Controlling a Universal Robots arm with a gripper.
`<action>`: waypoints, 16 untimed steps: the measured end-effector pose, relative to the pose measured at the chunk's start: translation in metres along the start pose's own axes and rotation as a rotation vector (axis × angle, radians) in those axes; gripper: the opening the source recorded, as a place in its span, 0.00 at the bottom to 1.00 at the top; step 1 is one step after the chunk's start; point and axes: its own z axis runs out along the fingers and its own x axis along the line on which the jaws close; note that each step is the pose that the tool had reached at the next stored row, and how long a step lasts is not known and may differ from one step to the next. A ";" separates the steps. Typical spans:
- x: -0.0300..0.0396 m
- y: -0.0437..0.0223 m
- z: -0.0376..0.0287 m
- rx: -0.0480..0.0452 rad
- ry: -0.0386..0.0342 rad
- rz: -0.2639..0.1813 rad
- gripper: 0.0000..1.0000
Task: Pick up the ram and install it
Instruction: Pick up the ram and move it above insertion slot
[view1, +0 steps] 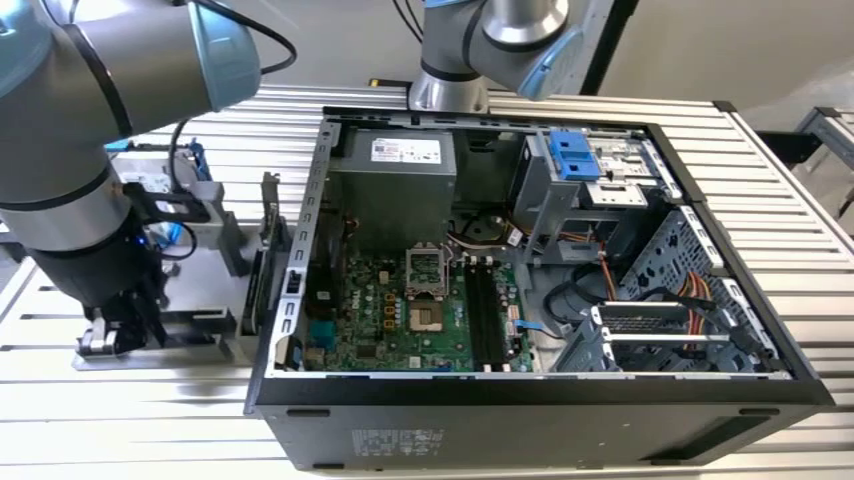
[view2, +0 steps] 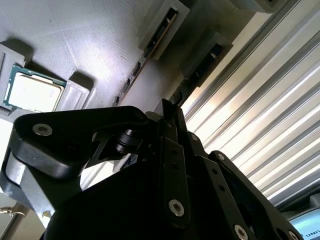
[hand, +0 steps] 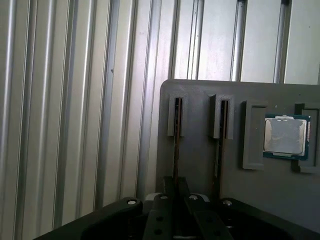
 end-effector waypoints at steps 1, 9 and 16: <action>0.0001 0.0000 -0.0012 0.0000 0.0000 0.000 0.00; 0.0006 0.0005 -0.0102 0.0000 0.0001 0.000 0.00; 0.0011 0.0008 -0.0176 0.0001 0.0000 0.000 0.00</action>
